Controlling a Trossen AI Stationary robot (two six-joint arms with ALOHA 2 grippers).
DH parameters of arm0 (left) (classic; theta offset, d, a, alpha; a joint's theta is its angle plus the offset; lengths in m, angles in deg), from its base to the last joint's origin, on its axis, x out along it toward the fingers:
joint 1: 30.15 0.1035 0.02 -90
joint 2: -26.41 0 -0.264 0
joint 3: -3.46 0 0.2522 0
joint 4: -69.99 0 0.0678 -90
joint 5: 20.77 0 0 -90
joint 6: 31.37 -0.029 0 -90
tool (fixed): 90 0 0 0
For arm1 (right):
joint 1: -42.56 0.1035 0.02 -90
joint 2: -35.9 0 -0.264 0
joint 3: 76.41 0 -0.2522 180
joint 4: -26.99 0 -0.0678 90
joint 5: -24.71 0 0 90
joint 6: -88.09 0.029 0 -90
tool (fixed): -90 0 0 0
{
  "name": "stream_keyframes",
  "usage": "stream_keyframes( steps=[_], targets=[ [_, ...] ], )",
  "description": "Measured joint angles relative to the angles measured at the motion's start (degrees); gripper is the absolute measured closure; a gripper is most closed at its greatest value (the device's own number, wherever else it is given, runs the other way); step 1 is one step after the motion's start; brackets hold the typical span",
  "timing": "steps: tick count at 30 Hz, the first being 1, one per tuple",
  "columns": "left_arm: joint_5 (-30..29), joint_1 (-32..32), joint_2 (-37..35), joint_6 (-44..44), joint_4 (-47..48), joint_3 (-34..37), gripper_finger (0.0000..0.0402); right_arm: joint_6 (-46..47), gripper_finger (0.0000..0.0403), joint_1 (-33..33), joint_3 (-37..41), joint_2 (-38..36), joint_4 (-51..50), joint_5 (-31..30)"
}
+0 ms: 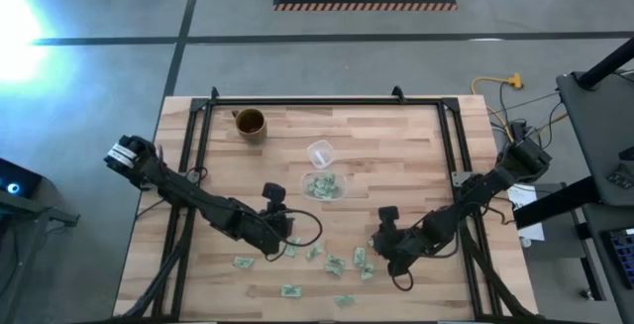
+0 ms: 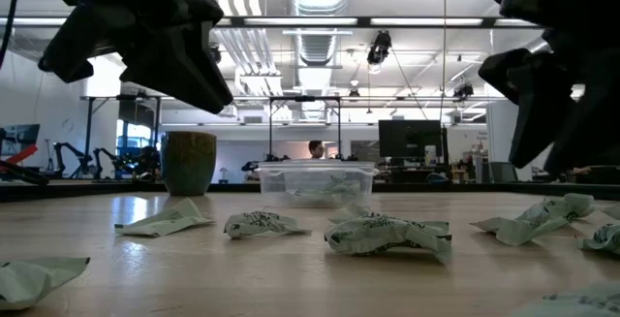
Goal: Pick and place Stevia / Truvia into bins
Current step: Put the stevia packet into the bottom transparent container
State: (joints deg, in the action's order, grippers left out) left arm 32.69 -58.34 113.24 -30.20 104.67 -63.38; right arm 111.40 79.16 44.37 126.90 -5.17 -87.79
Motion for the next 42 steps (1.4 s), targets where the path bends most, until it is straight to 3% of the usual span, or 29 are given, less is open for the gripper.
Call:
stream_keyframes(
  steps=[9,22,42],
  targets=[
    [0.02,-0.02,-0.57,0.18,0.22,0.02,0.0308,2.26,0.0230,0.00,1.35,-0.02,1.44,0.00],
    [0.04,-0.04,-0.57,0.22,0.66,0.07,0.0308,2.23,0.0246,-0.11,1.99,5.64,4.65,1.20],
    [0.04,-0.04,-0.57,0.20,0.66,0.07,0.0308,-1.22,0.0369,-0.31,2.11,5.47,5.76,-3.56]
  ],
)
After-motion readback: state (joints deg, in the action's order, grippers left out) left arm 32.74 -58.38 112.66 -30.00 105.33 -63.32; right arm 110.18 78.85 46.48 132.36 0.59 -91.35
